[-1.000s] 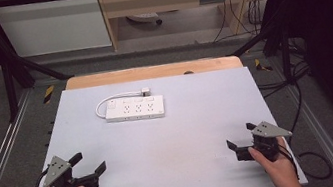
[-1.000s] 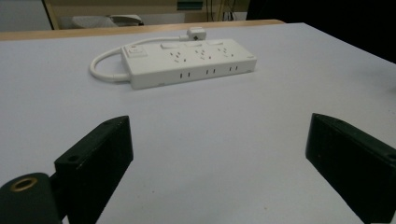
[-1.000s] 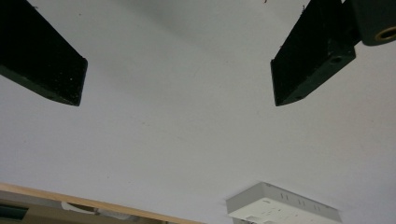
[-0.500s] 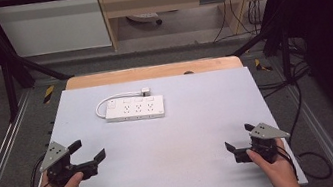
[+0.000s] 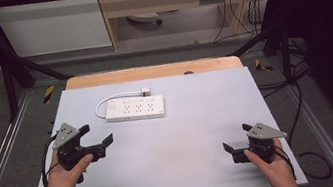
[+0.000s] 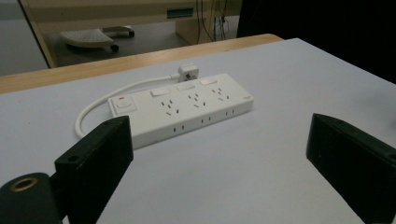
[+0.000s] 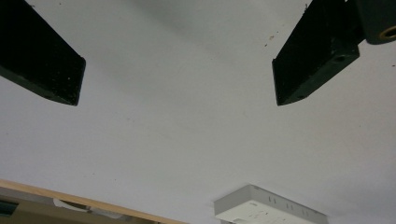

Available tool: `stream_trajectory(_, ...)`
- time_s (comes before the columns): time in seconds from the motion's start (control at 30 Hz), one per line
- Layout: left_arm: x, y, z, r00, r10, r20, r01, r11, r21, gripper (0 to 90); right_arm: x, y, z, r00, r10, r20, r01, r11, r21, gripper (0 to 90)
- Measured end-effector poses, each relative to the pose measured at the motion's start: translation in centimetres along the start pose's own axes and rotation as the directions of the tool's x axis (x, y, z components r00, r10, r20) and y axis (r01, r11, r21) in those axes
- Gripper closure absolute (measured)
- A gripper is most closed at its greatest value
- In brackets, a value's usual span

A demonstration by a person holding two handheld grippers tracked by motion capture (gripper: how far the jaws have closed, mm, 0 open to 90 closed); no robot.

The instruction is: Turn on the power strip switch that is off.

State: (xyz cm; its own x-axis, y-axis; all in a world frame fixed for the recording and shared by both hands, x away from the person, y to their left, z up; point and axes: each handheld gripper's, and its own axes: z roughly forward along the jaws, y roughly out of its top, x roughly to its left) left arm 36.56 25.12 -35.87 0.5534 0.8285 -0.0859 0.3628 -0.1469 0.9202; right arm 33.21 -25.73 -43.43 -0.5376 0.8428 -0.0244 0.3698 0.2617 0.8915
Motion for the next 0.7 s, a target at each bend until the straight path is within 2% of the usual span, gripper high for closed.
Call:
stream_trajectory(0.07,0.0,0.5,0.4,1.0000,0.006,0.001,-0.006,1.0000,-0.005,7.3,0.1,0.0,0.1,0.9999,-0.013,-0.007,0.013,1.000,0.005,3.1)
stream_trajectory(0.23,0.1,1.7,1.2,0.9999,0.013,0.009,-0.013,0.9999,-0.006,7.3,0.3,0.1,0.2,0.9999,-0.013,-0.006,0.013,1.000,0.004,3.1)
stream_trajectory(0.3,0.3,2.0,1.7,0.9999,0.000,0.011,0.000,1.0000,0.000,7.3,0.3,0.1,0.1,0.9999,-0.013,-0.004,0.013,1.000,0.003,3.1)
stream_trajectory(0.7,0.8,3.5,3.6,1.0000,-0.007,0.002,0.007,0.9998,0.021,7.6,0.3,0.1,0.2,0.9999,-0.011,-0.007,0.011,1.000,0.002,2.9)
